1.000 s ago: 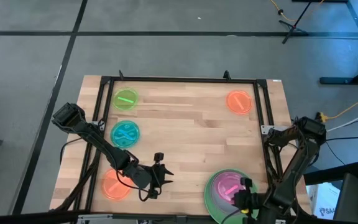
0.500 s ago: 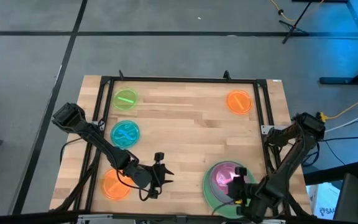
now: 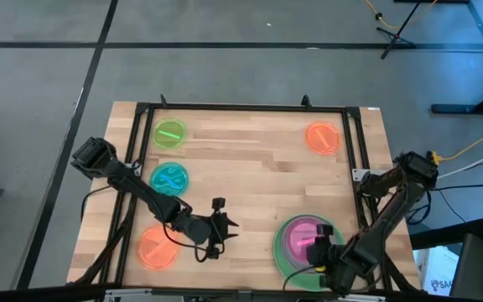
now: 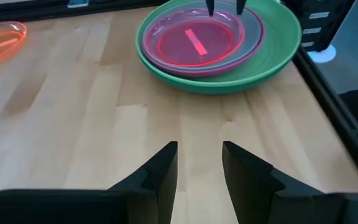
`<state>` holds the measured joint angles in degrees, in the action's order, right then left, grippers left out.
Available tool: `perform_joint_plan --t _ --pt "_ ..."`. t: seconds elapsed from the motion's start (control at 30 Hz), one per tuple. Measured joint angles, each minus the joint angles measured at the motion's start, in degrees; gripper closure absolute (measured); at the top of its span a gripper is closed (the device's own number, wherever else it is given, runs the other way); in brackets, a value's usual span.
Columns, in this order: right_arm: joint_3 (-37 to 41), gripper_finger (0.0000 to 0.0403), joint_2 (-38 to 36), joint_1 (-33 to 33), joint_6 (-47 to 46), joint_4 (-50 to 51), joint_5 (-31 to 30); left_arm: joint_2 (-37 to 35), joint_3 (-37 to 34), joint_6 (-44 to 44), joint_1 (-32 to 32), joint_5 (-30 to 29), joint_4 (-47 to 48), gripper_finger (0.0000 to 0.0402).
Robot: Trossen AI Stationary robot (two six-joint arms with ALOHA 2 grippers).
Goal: Stack plastic plates
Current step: Move the stacked plates to the center of the table
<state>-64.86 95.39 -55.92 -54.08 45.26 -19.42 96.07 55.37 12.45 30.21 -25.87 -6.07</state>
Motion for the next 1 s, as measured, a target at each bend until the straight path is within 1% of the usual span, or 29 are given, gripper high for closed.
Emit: perform_joint_plan --t 0.07,0.17,0.27,0.43,0.5,0.7,1.0 --pt "2.97 0.0221 0.0 0.62 0.35 -4.04 1.64 0.0 0.0 -1.25 -0.67 0.15 0.04 0.0281" --pt "8.37 0.0221 0.1 1.81 0.43 -11.77 5.69 0.0 0.0 -2.46 -1.63 1.36 0.2 0.0281" --pt "11.78 0.0221 -0.23 3.06 0.59 -18.03 6.5 0.02 0.0 -3.8 -2.32 1.67 0.25 0.0281" --pt "15.45 0.0221 -0.46 6.59 2.06 -19.84 6.79 0.02 0.0 -5.54 -3.24 1.78 0.55 0.0281" --pt "16.21 0.0221 -0.46 8.48 3.78 -20.12 5.77 0.02 0.0 -5.56 -3.33 1.77 0.6 0.0281" --pt "16.81 0.0221 -0.26 15.3 12.58 -21.15 3.41 0.02 0.0 -7.35 -3.71 1.82 0.48 0.0281" --pt "17.13 0.0221 0.11 25.14 25.26 -27.69 2.08 0.02 0.0 -7.0 -6.38 3.76 -0.78 0.0281"
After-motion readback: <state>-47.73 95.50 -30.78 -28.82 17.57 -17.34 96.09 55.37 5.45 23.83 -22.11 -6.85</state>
